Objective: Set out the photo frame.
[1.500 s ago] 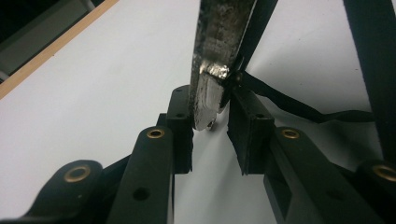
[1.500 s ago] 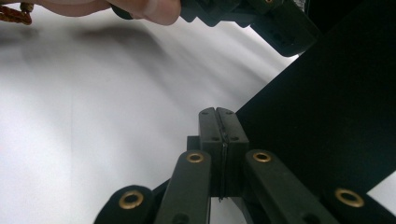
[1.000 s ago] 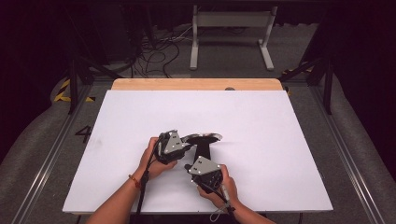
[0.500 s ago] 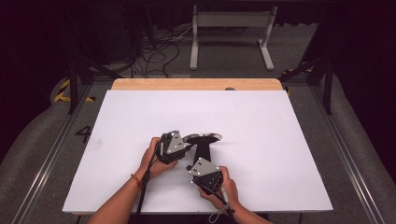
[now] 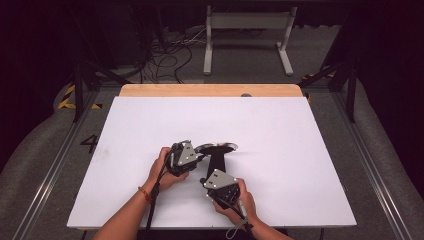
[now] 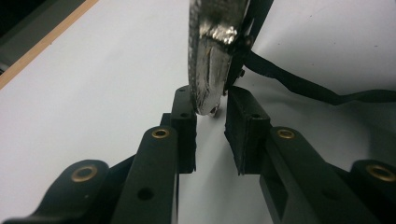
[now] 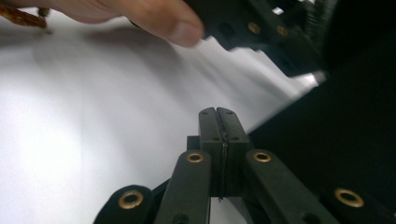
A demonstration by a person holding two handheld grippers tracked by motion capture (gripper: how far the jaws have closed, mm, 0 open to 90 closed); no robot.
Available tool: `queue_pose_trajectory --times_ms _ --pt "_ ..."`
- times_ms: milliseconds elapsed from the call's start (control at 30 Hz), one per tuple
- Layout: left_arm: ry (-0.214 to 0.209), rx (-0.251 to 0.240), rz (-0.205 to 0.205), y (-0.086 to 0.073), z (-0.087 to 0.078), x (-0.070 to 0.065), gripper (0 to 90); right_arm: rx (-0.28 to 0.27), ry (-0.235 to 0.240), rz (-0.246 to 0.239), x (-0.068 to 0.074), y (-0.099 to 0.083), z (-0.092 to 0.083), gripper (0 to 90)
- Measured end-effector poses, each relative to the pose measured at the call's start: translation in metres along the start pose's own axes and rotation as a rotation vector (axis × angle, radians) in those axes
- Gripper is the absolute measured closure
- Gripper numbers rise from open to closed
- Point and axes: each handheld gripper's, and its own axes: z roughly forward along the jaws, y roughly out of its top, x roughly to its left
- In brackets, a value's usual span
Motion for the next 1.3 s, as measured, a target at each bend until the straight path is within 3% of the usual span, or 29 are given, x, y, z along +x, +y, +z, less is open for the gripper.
queue_pose_trajectory --times_ms 167,400,767,1133,1300 --pt "0.0 0.004 0.006 0.0 0.0 0.0 74.0 -0.002 -0.035 -0.039 0.003 0.001 0.006 90.0" --pt "0.0 0.01 -0.002 0.001 -0.001 -0.001 74.3 -0.011 -0.062 -0.05 0.007 0.004 0.01 90.0" --pt "-0.008 0.013 0.019 0.003 -0.005 -0.003 78.0 0.041 -0.114 -0.024 0.006 0.002 0.007 90.0" --pt "-0.017 0.006 0.026 0.004 -0.007 -0.004 79.9 0.045 -0.086 -0.005 -0.004 -0.005 0.0 90.0" --pt "-0.025 -0.026 0.006 0.005 -0.009 -0.004 78.4 0.044 -0.071 0.013 -0.011 -0.008 -0.004 90.0"
